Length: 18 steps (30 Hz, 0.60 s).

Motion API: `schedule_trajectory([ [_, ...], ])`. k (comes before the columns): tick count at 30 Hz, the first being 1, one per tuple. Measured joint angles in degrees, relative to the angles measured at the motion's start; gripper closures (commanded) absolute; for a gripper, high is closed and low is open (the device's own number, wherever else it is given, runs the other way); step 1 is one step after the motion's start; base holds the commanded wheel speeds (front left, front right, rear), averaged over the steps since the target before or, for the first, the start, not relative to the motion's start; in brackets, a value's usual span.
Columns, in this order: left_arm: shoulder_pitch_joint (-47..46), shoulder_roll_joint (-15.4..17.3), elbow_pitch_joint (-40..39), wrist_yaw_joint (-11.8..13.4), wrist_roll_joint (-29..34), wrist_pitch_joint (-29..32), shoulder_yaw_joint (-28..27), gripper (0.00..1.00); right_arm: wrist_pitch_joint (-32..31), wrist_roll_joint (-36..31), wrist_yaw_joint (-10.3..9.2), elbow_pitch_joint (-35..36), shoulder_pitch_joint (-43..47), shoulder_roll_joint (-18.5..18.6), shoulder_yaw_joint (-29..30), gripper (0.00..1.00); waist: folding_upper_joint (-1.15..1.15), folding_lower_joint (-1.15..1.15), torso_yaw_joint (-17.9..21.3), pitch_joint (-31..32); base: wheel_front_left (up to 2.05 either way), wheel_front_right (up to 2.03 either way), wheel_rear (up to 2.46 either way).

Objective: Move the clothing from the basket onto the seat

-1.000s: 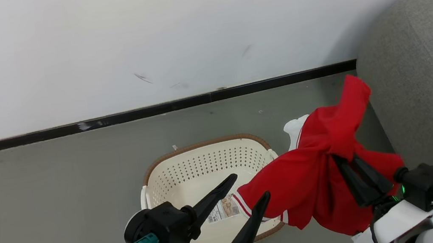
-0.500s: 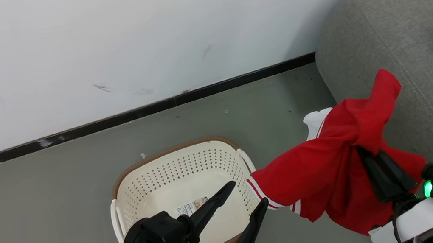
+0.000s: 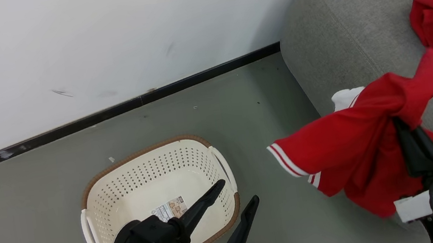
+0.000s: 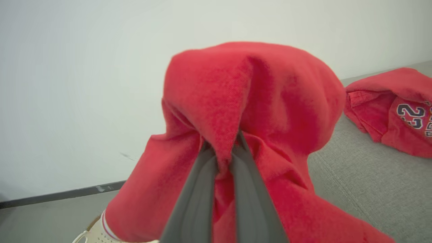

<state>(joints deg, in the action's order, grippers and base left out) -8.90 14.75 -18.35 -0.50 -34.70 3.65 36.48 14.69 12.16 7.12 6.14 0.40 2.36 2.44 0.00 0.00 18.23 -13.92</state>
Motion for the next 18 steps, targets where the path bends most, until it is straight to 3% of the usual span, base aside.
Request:
schedule_trajectory([
  [9,0.0,0.2,-1.8,1.4,1.5,0.0,-0.6,0.00,-2.8,9.8,-0.01,-3.5,-8.1,-0.1,5.3,1.00,0.00,0.00,1.5,-2.3,0.00,0.00,0.00],
  [13,0.0,0.2,-2.4,1.4,1.7,0.0,-0.7,0.00,-6.4,17.6,-0.05,-6.0,-12.9,-0.2,9.6,1.00,0.00,0.00,1.6,-3.1,0.00,0.00,0.00],
  [18,0.0,0.4,-2.8,1.4,2.1,0.1,-0.7,0.00,-11.1,22.3,-0.05,-8.7,-20.0,-0.2,13.5,1.00,0.00,0.00,1.2,-3.9,0.00,0.00,0.00],
])
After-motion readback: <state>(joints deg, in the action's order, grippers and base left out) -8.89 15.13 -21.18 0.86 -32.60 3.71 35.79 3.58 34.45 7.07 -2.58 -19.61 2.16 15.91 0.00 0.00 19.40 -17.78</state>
